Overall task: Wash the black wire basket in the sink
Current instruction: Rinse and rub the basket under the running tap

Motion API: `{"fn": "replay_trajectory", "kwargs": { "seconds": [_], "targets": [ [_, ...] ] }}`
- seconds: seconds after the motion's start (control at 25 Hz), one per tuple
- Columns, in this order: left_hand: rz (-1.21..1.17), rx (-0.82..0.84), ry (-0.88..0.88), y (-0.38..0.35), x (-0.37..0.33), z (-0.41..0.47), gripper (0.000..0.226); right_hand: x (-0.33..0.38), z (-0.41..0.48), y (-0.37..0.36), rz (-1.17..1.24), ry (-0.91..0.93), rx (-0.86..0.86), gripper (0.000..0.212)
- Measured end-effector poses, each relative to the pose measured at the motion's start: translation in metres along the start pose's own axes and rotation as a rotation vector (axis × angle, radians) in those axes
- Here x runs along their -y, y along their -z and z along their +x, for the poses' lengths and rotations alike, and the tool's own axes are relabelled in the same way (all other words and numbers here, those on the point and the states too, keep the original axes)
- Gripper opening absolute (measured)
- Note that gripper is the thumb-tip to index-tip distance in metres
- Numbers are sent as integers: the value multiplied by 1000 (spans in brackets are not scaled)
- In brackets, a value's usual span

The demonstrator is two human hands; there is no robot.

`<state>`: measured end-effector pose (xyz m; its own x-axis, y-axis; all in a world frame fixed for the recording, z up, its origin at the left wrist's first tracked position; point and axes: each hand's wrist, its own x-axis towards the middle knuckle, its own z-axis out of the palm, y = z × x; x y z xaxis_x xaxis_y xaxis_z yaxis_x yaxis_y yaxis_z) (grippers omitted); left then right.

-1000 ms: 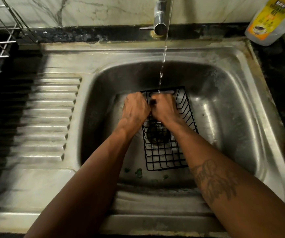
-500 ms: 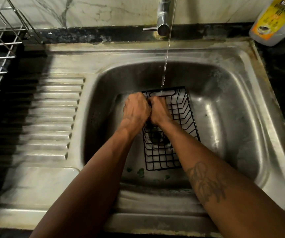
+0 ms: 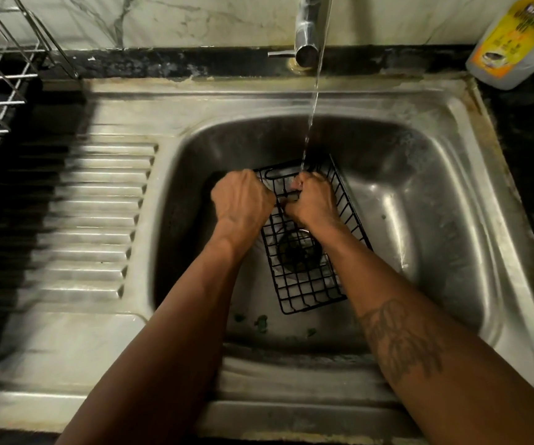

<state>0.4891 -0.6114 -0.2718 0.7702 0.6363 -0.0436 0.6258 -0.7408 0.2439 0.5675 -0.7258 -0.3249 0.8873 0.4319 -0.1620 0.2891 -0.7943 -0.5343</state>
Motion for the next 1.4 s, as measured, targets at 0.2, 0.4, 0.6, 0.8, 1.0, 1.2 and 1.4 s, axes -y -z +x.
{"fn": "replay_trajectory", "kwargs": {
  "seconds": [0.2, 0.4, 0.6, 0.8, 1.0, 1.2, 1.4],
  "targets": [
    [-123, 71, -230, 5, 0, 5, 35, 6, 7, 4, 134, 41, 281, 32],
    [-138, -18, -86, 7, -7, 2, 43, -2, 4, 11, 28, 205, 358, 39],
    [-269, 55, -33, 10, -6, -6, 14, -2, 5, 25, 130, 284, -125, 20],
    [-306, 42, 23, 6, -1, -5, 28, 2, 6, 21, -14, 466, -438, 26],
    [-258, 83, -63, -2, -5, -6, 23, 16, 3, 9, -209, 447, -219, 31],
    [-191, 50, -25, 4, 1, -11, 14, -15, -1, 42, -172, 363, -135, 24],
    [-250, 83, -10, 0, 5, -14, 15, -23, -6, 48, -181, 278, -118, 24]
  ]
}}
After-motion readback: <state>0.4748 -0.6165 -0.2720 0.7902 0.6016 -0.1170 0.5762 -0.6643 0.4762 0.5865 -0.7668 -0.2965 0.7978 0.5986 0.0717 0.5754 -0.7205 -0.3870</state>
